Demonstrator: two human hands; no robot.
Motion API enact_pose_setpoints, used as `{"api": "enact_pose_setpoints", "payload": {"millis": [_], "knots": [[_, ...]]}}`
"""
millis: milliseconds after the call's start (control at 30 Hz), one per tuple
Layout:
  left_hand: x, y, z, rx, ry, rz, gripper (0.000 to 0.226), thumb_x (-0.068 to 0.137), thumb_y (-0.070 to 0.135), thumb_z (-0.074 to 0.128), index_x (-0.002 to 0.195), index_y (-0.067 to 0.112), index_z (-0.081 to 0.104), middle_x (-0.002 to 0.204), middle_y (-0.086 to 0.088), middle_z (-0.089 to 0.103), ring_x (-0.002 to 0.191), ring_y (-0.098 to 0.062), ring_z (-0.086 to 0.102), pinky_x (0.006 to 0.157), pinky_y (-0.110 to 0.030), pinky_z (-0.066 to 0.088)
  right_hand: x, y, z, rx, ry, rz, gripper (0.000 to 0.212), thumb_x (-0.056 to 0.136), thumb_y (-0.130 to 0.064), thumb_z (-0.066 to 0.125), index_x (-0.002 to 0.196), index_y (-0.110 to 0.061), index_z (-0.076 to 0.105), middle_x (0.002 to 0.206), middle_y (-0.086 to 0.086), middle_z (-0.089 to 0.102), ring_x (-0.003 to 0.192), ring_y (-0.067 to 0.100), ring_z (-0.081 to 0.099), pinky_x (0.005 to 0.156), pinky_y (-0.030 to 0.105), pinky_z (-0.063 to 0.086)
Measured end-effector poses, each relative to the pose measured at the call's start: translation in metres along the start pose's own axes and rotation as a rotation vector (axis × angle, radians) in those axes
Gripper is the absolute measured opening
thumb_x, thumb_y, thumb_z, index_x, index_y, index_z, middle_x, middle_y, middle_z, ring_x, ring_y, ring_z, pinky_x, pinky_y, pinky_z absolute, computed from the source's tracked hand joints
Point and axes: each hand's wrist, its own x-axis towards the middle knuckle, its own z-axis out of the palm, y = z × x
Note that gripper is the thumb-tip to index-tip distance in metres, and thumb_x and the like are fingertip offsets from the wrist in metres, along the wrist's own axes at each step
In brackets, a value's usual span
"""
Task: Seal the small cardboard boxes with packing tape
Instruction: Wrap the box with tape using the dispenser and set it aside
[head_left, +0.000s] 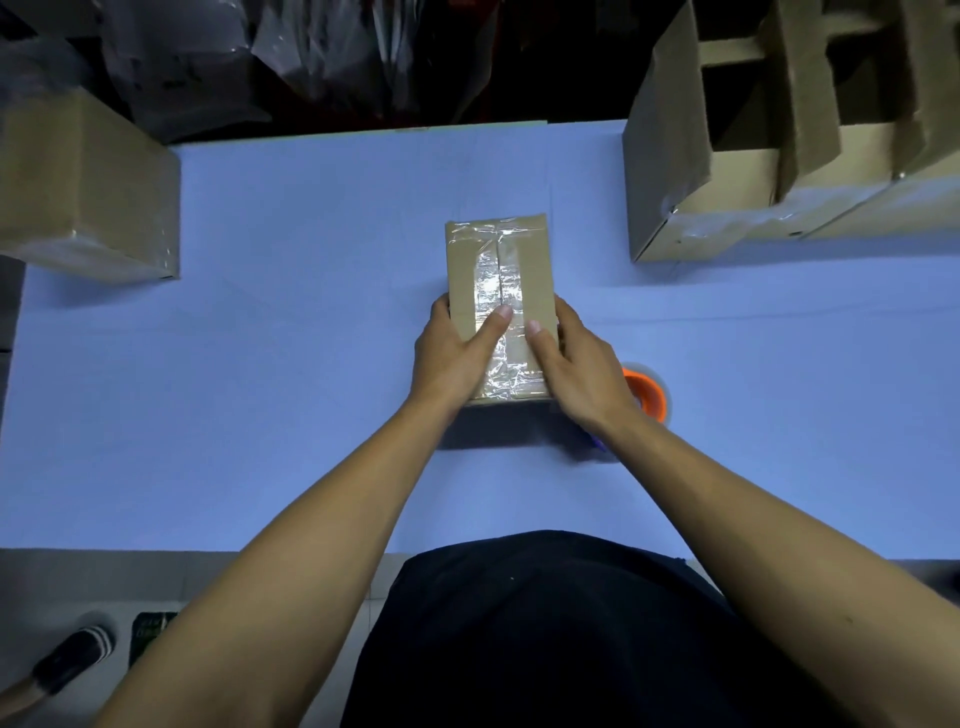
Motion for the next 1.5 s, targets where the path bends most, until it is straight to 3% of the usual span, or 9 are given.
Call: {"api": "enact_pose_setpoints", "payload": {"millis": [133, 433, 567, 733, 900, 1000, 1133, 1300, 1500], "knots": [[0.002, -0.001, -0.002, 0.036, -0.014, 0.02, 0.055, 0.087, 0.056, 0.067, 0.13, 0.024, 0.054, 0.109, 0.016, 0.061, 0.099, -0.009, 0.057, 0.082, -0.023, 0.042, -0.009, 0.03, -0.014, -0.273, 0.221, 0.126, 0.037, 0.102, -0.04, 0.039, 0.11, -0.012, 0.063, 0.107, 0.011, 0.064, 0.1, 0.032, 0.059, 0.075, 0.033, 0.037], [0.015, -0.001, -0.012, 0.137, -0.12, 0.094, 0.058, 0.084, 0.061, 0.067, 0.129, 0.025, 0.057, 0.118, 0.009, 0.067, 0.109, -0.016, 0.063, 0.095, -0.033, 0.05, -0.022, 0.034, -0.013, -0.871, -0.085, 0.165, 0.076, 0.094, -0.038, 0.06, 0.149, -0.001, 0.023, 0.117, 0.018, 0.061, 0.101, 0.037, 0.062, 0.066, 0.033, 0.034], [0.016, -0.001, -0.014, 0.137, -0.132, 0.096, 0.063, 0.08, 0.065, 0.066, 0.128, 0.025, 0.057, 0.119, 0.008, 0.067, 0.109, -0.017, 0.063, 0.098, -0.037, 0.05, -0.031, 0.055, -0.009, -0.729, -0.128, 0.173, 0.077, 0.097, -0.017, 0.049, 0.158, -0.002, 0.003, 0.104, 0.023, 0.065, 0.088, 0.037, 0.059, 0.065, 0.036, 0.036], [0.017, 0.001, -0.016, 0.113, -0.192, 0.082, 0.066, 0.073, 0.068, 0.069, 0.121, 0.026, 0.051, 0.118, 0.007, 0.065, 0.109, -0.017, 0.063, 0.1, -0.041, 0.05, -0.03, 0.055, -0.034, -0.474, 0.028, 0.074, 0.067, 0.097, -0.008, 0.042, 0.158, -0.013, 0.016, 0.098, 0.016, 0.06, 0.08, 0.031, 0.05, 0.065, 0.035, 0.036], [0.029, 0.012, -0.028, 0.193, -0.344, 0.128, 0.067, 0.065, 0.071, 0.071, 0.115, 0.029, 0.056, 0.114, 0.008, 0.069, 0.106, -0.016, 0.066, 0.099, -0.042, 0.052, -0.025, 0.021, -0.085, -0.162, 0.262, 0.07, 0.053, 0.082, -0.03, 0.031, 0.128, -0.03, 0.057, 0.094, 0.005, 0.068, 0.083, 0.029, 0.056, 0.065, 0.032, 0.04], [0.029, 0.022, -0.029, 0.269, -0.539, 0.173, 0.046, 0.084, 0.048, 0.075, 0.12, 0.025, 0.058, 0.114, 0.005, 0.07, 0.107, -0.018, 0.067, 0.095, -0.036, 0.053, -0.025, -0.002, -0.109, -0.192, 0.334, -0.002, 0.026, 0.087, -0.049, 0.047, 0.103, -0.032, 0.057, 0.086, -0.005, 0.063, 0.084, 0.026, 0.058, 0.067, 0.033, 0.04], [0.03, 0.041, -0.024, 0.426, -0.75, 0.215, 0.04, 0.089, 0.035, 0.073, 0.125, 0.022, 0.059, 0.116, 0.005, 0.07, 0.106, -0.015, 0.068, 0.092, -0.032, 0.053, -0.028, -0.036, -0.131, -0.365, 0.203, -0.086, 0.063, 0.069, -0.067, 0.075, 0.115, -0.033, 0.05, 0.089, -0.011, 0.063, 0.079, 0.018, 0.058, 0.069, 0.034, 0.046], [0.027, 0.059, -0.011, 0.701, -0.868, 0.275, 0.039, 0.085, 0.039, 0.077, 0.12, 0.031, 0.061, 0.11, 0.012, 0.069, 0.103, -0.013, 0.066, 0.091, -0.031, 0.052, -0.027, -0.066, -0.14, -0.456, -0.071, -0.195, 0.065, 0.072, -0.036, 0.081, 0.121, -0.025, 0.04, 0.083, -0.001, 0.066, 0.066, 0.016, 0.063, 0.053, 0.031, 0.049], [0.02, 0.042, -0.014, 0.727, -0.646, 0.436, 0.053, 0.065, 0.071, 0.073, 0.108, 0.042, 0.063, 0.105, 0.013, 0.068, 0.102, -0.014, 0.062, 0.093, -0.042, 0.051, -0.024, -0.057, -0.103, -0.251, -0.187, -0.194, 0.059, 0.058, -0.046, 0.067, 0.11, -0.026, 0.047, 0.09, -0.006, 0.061, 0.075, 0.014, 0.06, 0.06, 0.03, 0.047]]}}
